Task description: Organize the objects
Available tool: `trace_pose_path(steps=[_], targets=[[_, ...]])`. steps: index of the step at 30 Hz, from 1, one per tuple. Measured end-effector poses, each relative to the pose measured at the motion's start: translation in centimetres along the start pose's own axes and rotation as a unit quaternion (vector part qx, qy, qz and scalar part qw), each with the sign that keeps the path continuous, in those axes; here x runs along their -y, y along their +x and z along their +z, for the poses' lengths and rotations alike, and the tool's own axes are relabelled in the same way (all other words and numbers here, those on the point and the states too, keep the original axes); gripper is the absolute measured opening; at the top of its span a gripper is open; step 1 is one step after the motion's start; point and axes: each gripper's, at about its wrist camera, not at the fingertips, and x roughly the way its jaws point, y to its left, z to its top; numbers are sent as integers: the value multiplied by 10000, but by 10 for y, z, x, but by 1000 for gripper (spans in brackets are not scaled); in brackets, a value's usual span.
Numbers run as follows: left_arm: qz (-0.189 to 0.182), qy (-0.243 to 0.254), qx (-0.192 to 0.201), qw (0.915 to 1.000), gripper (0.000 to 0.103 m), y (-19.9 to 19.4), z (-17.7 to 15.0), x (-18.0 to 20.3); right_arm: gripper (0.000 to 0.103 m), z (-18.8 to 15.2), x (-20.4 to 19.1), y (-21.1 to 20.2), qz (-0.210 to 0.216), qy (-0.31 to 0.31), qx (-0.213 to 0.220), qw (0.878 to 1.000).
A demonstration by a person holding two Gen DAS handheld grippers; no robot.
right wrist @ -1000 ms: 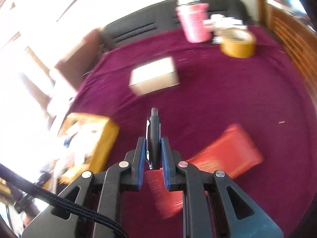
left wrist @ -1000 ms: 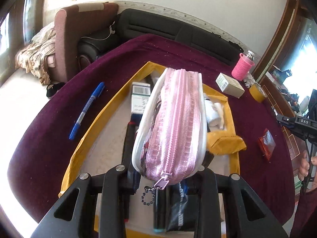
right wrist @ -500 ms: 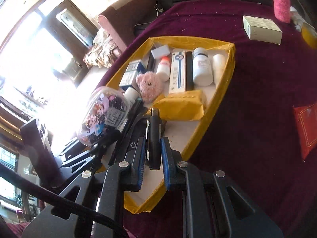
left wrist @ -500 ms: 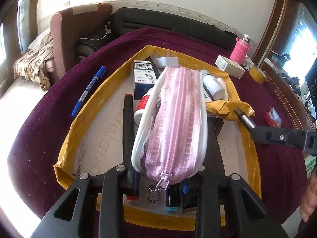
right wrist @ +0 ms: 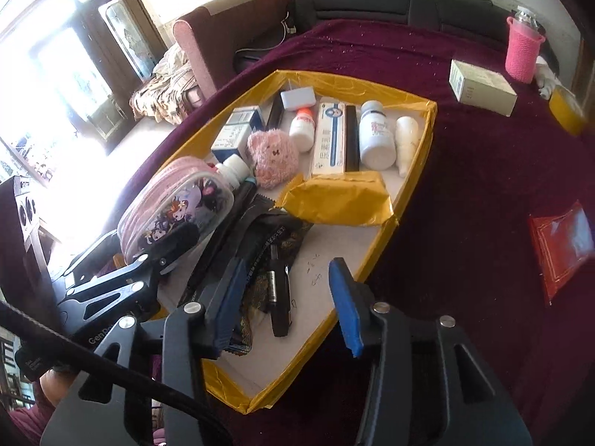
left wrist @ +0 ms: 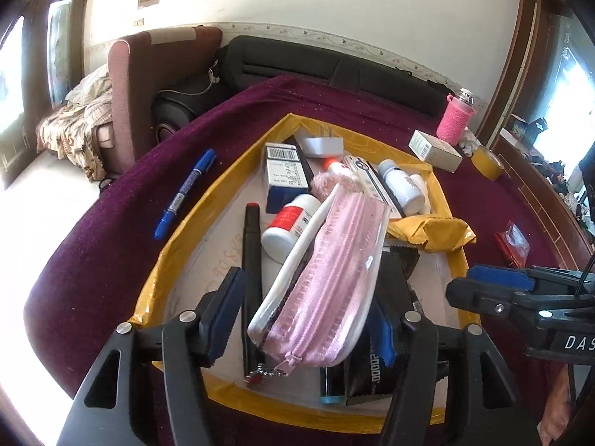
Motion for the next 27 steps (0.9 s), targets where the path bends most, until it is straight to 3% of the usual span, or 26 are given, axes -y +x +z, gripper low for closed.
trace_pose_path(steps=[3, 6, 8, 11, 14, 16, 21, 27], targets=[[430, 62, 314, 9986, 65, -14, 6, 4, 49, 4, 5, -10, -106, 113, 353, 9993], [734, 123, 809, 9939, 80, -34, 12, 10, 51, 8, 12, -18, -99, 250, 521, 9983], [790, 18, 1174, 9899, 102, -51, 19, 11, 51, 13, 15, -21, -110, 262, 577, 9979], [370, -137, 1492, 9880, 102, -69, 34, 9, 51, 22, 11, -27, -201, 158, 664, 9975], [-4, -411, 1398, 9893, 102, -73, 44, 3, 51, 29, 3, -30, -224, 2, 734, 9971], [27, -521, 1419, 9885, 102, -74, 46, 0, 51, 32, -5, -31, -290, -148, 778, 9964], [567, -388, 1470, 9867, 102, -78, 41, 0, 52, 30, -24, -30, -428, -471, 899, 9939], [504, -517, 1391, 9876, 102, -78, 36, -7, 53, 27, -40, -23, -626, -756, 890, 9912]])
